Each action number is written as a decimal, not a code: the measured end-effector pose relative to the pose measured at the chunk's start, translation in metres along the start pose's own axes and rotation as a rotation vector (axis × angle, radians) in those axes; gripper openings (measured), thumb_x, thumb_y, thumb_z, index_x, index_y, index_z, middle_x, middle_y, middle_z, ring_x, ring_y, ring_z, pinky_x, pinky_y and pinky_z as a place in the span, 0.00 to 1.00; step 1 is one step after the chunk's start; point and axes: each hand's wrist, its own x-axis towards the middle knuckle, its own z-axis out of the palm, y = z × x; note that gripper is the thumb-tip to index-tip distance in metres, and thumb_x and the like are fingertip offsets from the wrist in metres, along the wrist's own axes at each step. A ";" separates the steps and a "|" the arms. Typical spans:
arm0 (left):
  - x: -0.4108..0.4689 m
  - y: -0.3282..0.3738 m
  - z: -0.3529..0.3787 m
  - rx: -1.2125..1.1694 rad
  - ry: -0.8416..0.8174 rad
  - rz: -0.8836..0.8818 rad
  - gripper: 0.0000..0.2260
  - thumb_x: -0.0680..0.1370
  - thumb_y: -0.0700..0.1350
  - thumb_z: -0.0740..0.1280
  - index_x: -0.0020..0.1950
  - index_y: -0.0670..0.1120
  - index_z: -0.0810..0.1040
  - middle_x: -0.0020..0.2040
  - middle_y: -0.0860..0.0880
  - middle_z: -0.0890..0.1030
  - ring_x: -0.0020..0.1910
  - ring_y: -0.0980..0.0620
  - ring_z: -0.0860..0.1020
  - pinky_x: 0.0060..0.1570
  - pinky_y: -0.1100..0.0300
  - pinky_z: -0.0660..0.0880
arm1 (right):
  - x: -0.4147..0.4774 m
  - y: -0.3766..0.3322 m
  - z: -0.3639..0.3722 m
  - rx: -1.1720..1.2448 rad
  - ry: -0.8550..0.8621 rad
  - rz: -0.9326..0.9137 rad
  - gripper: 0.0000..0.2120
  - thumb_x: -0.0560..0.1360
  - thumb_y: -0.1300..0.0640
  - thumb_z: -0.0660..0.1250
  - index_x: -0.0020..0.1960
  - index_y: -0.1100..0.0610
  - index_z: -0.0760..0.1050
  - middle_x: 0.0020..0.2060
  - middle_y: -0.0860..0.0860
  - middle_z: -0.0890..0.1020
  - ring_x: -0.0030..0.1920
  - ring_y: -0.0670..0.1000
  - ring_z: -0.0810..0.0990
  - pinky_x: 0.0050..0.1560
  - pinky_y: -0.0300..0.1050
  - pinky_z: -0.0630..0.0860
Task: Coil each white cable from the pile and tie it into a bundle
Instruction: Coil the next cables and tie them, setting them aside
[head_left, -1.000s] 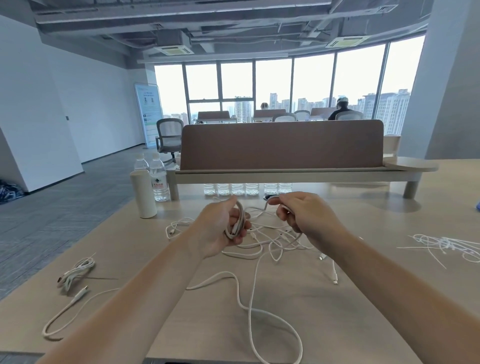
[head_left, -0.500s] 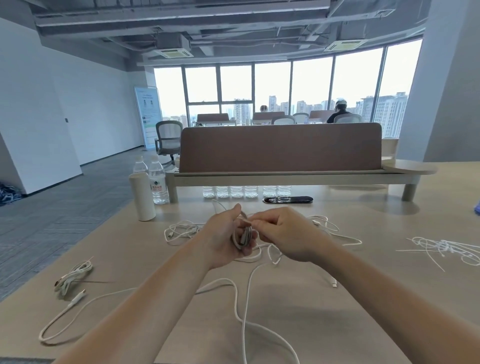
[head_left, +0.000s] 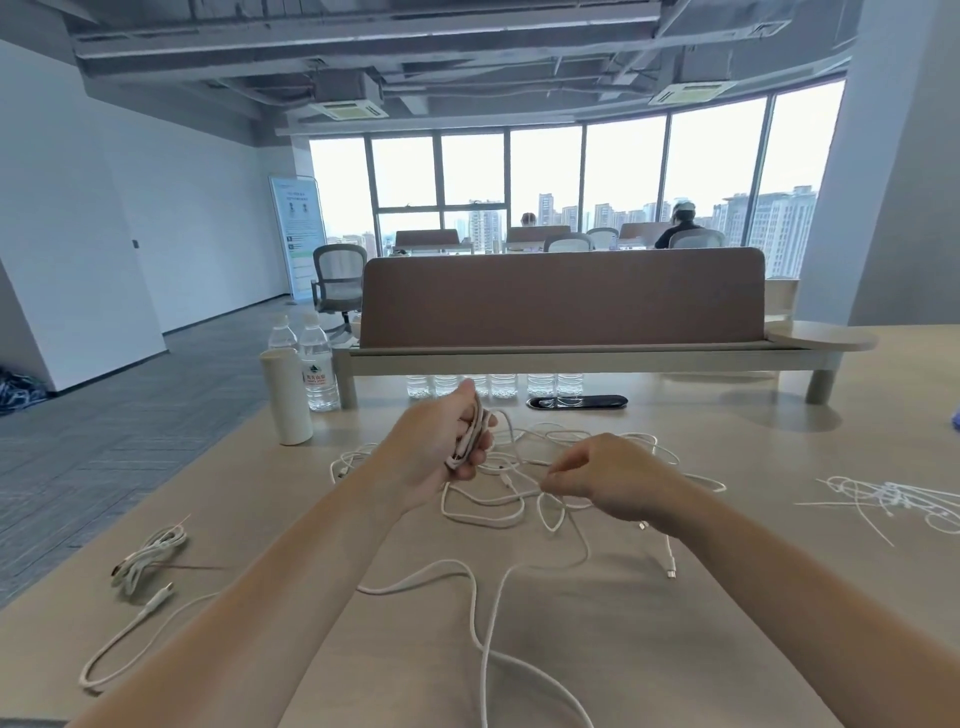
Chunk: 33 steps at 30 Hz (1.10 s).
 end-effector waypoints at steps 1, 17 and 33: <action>-0.002 0.003 0.002 0.002 -0.021 0.003 0.22 0.85 0.57 0.54 0.51 0.40 0.76 0.34 0.46 0.76 0.29 0.52 0.71 0.27 0.61 0.63 | -0.001 -0.003 0.001 0.011 -0.004 -0.026 0.13 0.73 0.48 0.75 0.49 0.58 0.84 0.48 0.57 0.85 0.43 0.51 0.80 0.44 0.43 0.72; -0.020 0.037 0.004 -0.103 -0.204 0.012 0.25 0.85 0.58 0.51 0.58 0.37 0.73 0.36 0.45 0.75 0.31 0.51 0.70 0.28 0.62 0.63 | 0.005 -0.022 0.018 0.170 0.312 -0.112 0.02 0.79 0.58 0.67 0.50 0.52 0.78 0.42 0.45 0.82 0.41 0.45 0.77 0.40 0.37 0.71; -0.017 -0.003 0.027 0.169 -0.102 -0.055 0.20 0.85 0.54 0.56 0.52 0.38 0.76 0.33 0.43 0.76 0.30 0.47 0.71 0.31 0.59 0.64 | 0.004 -0.047 -0.001 0.643 0.239 0.014 0.13 0.82 0.59 0.61 0.40 0.60 0.76 0.26 0.51 0.74 0.23 0.47 0.65 0.24 0.39 0.60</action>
